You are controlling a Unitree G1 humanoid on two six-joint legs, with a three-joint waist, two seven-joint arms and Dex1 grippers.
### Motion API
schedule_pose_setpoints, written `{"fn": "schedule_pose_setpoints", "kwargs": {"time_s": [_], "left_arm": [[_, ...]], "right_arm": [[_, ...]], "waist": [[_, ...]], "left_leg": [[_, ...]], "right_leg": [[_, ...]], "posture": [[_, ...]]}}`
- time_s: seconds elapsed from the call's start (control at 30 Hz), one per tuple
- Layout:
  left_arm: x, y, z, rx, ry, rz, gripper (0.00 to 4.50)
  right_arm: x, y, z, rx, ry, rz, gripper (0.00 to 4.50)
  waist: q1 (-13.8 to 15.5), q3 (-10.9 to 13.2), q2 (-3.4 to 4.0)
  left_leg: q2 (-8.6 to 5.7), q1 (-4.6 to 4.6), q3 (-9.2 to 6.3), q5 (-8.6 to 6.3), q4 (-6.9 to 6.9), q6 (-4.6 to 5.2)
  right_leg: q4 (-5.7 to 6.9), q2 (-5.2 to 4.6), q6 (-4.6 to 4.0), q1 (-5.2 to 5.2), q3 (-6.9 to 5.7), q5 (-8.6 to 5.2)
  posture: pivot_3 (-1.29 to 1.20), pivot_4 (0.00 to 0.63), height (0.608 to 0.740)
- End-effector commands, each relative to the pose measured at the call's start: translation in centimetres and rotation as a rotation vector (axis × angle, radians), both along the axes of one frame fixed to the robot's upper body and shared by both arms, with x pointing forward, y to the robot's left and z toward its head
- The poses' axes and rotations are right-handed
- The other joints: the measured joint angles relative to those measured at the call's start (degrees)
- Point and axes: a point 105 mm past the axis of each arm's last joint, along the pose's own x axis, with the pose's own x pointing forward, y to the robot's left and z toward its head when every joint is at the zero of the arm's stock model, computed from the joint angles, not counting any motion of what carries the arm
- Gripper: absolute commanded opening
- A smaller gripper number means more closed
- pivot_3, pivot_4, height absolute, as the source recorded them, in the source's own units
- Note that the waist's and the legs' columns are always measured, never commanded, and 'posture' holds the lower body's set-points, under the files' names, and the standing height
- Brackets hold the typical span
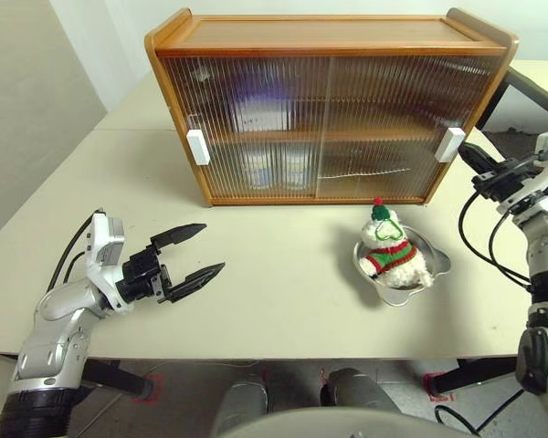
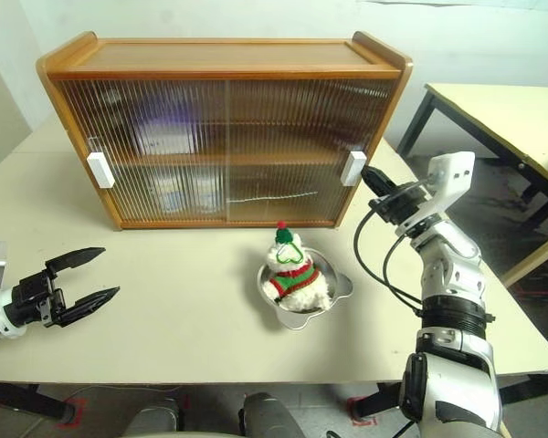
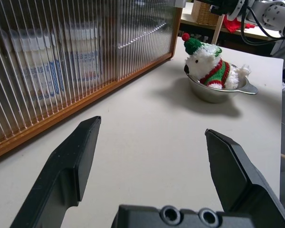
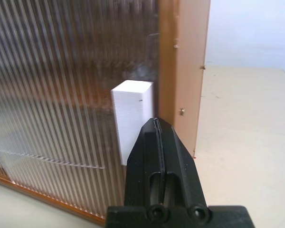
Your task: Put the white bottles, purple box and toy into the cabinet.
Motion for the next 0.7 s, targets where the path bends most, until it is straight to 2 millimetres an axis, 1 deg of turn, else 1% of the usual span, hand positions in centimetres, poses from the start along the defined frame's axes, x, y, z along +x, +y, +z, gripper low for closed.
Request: {"fn": "schedule_pose_setpoints", "kwargs": {"time_s": [0.03, 0.13, 0.27, 0.33, 0.5, 0.57, 0.67, 0.7], "left_arm": [[0.0, -0.2, -0.1, 0.022, -0.003, -0.007, 4.5], [0.1, -0.1, 0.1, 0.024, -0.006, -0.006, 4.5], [0.2, 0.0, 0.2, 0.027, -0.008, -0.008, 4.5], [0.2, 0.0, 0.3, 0.028, -0.009, -0.01, 4.5], [0.2, -0.2, 0.3, 0.025, -0.013, -0.016, 4.5], [0.3, -0.3, 0.3, 0.021, -0.015, -0.018, 4.5], [0.4, -1.1, 1.4, -0.087, -0.055, -0.019, 4.5], [0.4, -1.2, 1.7, -0.108, -0.064, -0.019, 4.5]], "right_arm": [[0.4, 1.5, 0.6, -0.009, -0.014, 0.05, 0.02], [0.4, 2.6, 1.0, -0.001, -0.022, 0.096, 0.02], [0.4, 4.9, 1.6, -0.002, -0.024, 0.181, 0.02], [0.4, 5.5, 1.7, 0.002, -0.019, 0.204, 0.02], [0.5, 8.5, 1.8, 0.022, -0.013, 0.297, 0.02], [0.6, 9.0, 1.8, 0.02, -0.01, 0.311, 0.02], [0.7, 12.3, 1.7, 0.048, -0.002, 0.397, 0.02], [0.7, 13.0, 1.7, 0.056, 0.0, 0.416, 0.02]], "waist": [[0.0, 0.0, 0.01], [0.0, 0.0, 0.01], [0.0, 0.0, 0.01], [0.0, 0.0, 0.01], [0.0, 0.0, 0.01], [0.0, 0.0, 0.01], [0.1, 0.0, 0.04], [0.0, 0.0, 0.04]], "left_leg": [[0.0, 0.0, 0.0, 0.0, 0.0, 0.0], [0.01, -0.02, 0.0, 0.0, -0.02, 0.0], [0.03, -0.01, 0.0, 0.0, -0.05, 0.0], [0.03, -0.01, 0.0, 0.0, -0.06, 0.0], [0.04, 0.0, 0.0, 0.0, -0.06, 0.0], [0.09, 0.0, -0.01, 0.0, -0.06, 0.0], [0.11, -0.01, -0.01, 0.0, -0.08, 0.0], [0.12, 0.0, -0.01, 0.0, -0.1, 0.0]], "right_leg": [[0.0, 0.0, 0.0, 0.0, 0.0, 0.0], [0.0, 0.0, -0.01, -0.02, 0.0, -0.01], [0.0, 0.03, -0.04, -0.03, -0.02, -0.02], [0.0, 0.05, -0.04, -0.04, -0.02, -0.02], [0.0, 0.05, -0.05, -0.05, -0.01, -0.02], [0.0, 0.06, -0.09, -0.06, -0.03, 0.0], [-0.01, 0.03, -0.12, -0.08, -0.04, 0.0], [0.0, 0.04, -0.14, -0.1, -0.03, 0.01]], "posture": [[-0.07, 0.0, 0.74], [-0.07, 0.0, 0.74], [-0.07, 0.0, 0.74], [-0.06, 0.0, 0.74], [-0.06, 0.0, 0.74], [-0.06, 0.0, 0.74], [-0.05, 0.0, 0.74], [-0.05, 0.0, 0.74]]}}
